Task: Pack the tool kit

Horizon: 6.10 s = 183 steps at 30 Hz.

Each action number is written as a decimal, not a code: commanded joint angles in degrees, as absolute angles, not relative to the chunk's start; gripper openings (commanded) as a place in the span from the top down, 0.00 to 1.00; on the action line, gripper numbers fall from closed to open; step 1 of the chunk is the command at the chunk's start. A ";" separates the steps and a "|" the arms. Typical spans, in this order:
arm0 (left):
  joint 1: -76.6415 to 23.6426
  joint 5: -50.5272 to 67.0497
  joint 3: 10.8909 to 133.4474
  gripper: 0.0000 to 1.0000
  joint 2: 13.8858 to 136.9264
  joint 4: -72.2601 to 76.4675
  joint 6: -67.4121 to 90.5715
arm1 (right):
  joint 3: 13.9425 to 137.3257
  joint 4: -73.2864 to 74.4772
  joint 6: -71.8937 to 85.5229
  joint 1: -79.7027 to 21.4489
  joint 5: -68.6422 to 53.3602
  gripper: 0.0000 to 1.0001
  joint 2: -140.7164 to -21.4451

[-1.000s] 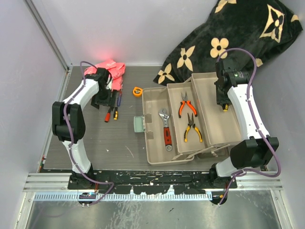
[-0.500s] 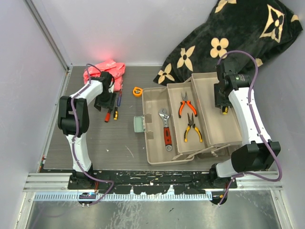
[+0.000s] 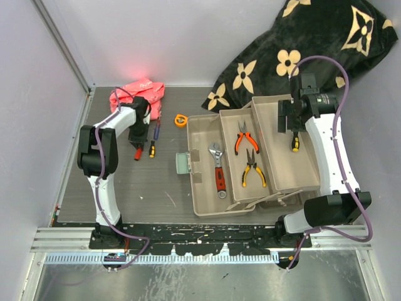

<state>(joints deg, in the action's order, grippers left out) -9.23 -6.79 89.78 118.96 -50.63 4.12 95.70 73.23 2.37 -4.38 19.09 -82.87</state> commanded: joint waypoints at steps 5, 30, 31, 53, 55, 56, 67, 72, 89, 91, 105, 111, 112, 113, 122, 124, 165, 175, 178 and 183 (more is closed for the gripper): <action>-7.48 -0.02 96.45 1.00 115.36 -54.08 6.32 | 107.34 68.38 3.47 -4.44 5.75 0.14 -79.24; -25.67 52.30 101.94 1.00 103.61 0.19 51.33 | 92.56 30.39 21.98 -17.12 -35.58 0.17 -79.08; -26.61 52.30 102.52 1.00 103.81 0.63 51.86 | 92.55 30.25 22.13 -17.32 -35.52 0.17 -79.29; -30.51 50.81 104.33 1.00 102.99 1.46 52.42 | 94.23 37.53 19.71 -19.54 -34.45 0.80 -82.40; -30.43 49.09 104.97 0.91 103.23 -0.06 51.64 | 94.71 38.75 19.44 -19.60 -32.85 0.93 -82.61; -30.36 47.87 105.35 0.72 103.31 -1.38 50.88 | 95.12 39.48 19.22 -19.56 -31.46 0.96 -82.65; -20.43 38.34 102.71 0.22 102.25 -15.42 40.36 | 110.84 65.38 11.87 -12.54 -4.55 0.99 -86.30; -16.67 33.27 97.27 0.22 100.59 -26.29 23.66 | 109.27 76.21 9.03 -7.75 7.60 0.95 -87.77; -12.48 13.30 92.11 0.23 106.46 -40.72 4.23 | 96.59 76.33 7.95 -4.22 14.69 0.86 -87.09; -12.44 12.07 92.35 0.23 107.35 -41.42 4.07 | 96.24 76.46 8.06 -4.17 14.63 0.77 -87.06; -12.36 -0.47 92.41 0.22 111.79 -45.56 2.83 | 94.66 76.42 8.14 -4.17 13.80 0.48 -85.88; -12.38 -5.04 90.79 0.29 113.81 -46.67 2.20 | 96.35 76.50 8.31 -4.22 13.69 0.38 -85.12; -12.38 -5.19 90.53 0.30 114.12 -46.67 2.09 | 96.67 76.59 8.29 -4.22 13.64 0.37 -85.08; -12.39 -5.56 90.31 0.31 114.47 -46.75 2.13 | 97.00 76.71 8.33 -4.21 13.63 0.37 -84.96; -12.13 -3.89 89.70 0.38 118.07 -49.07 4.44 | 98.26 76.90 8.52 -4.20 13.44 0.35 -84.12; -12.13 -2.90 89.04 0.38 118.45 -49.12 5.14 | 98.20 76.90 8.44 -4.22 13.45 0.35 -84.05; -25.90 48.81 92.51 1.00 99.94 10.51 52.14 | 93.39 37.62 19.07 -18.82 -39.57 0.36 -79.25; -28.81 48.34 94.79 1.00 100.89 14.76 56.13 | 93.22 38.86 18.43 -21.40 -34.78 0.38 -80.98; -29.32 48.51 94.32 1.00 100.43 15.51 57.10 | 93.41 38.70 18.61 -21.58 -32.99 0.39 -81.38; -29.66 49.04 93.45 1.00 99.55 16.44 58.15 | 93.69 38.33 18.64 -21.67 -30.95 0.39 -81.97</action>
